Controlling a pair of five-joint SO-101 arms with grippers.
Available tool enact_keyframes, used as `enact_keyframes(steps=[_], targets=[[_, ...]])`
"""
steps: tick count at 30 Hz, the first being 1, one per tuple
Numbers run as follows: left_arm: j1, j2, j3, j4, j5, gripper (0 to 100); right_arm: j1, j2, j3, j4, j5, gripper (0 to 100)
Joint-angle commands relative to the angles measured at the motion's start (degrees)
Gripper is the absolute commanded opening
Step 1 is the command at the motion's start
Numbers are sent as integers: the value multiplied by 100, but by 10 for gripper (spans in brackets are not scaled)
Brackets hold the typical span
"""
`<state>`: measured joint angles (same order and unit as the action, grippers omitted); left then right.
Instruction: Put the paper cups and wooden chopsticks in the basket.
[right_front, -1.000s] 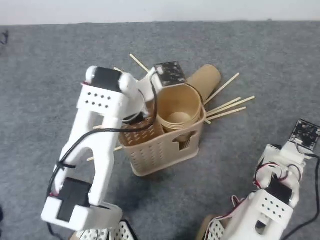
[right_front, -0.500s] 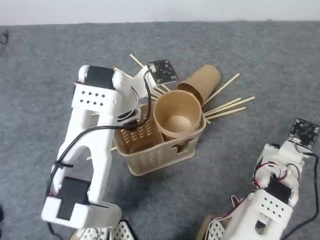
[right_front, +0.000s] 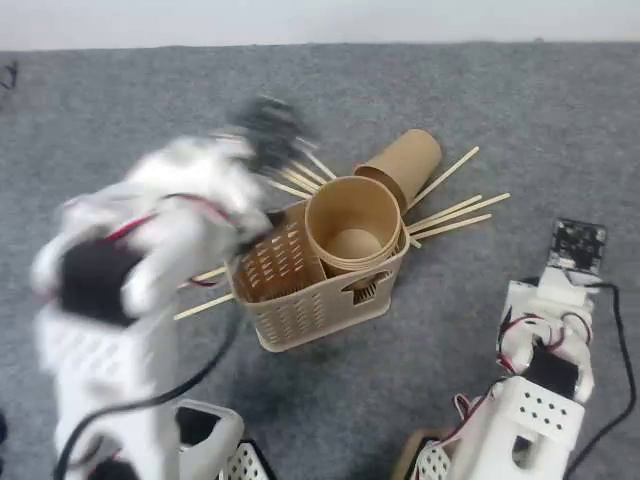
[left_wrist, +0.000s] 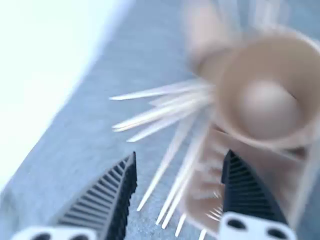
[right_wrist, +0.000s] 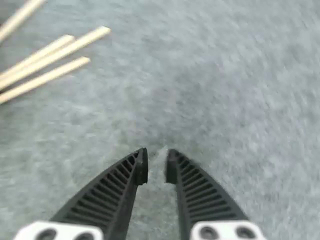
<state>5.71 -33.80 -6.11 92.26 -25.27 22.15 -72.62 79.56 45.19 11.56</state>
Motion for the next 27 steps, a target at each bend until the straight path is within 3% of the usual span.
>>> enact_keyframes(steps=[1,3,8,18,27], targets=[[-1169,-651,418,-633,1415,261,-453,-31,-932,435,105,178],[-1670,-905,1042,-870,1873,261,-673,-31,-1301,664,114,179],[-2497,-1644,2914,-1741,2189,261,-822,13,-1960,637,255,183],[-3684,-3473,6774,-3314,2233,261,-1341,2703,-2303,-1112,677,184],[-3877,-4738,8145,-3490,2233,261,-2220,4242,-2611,-2079,668,184]])
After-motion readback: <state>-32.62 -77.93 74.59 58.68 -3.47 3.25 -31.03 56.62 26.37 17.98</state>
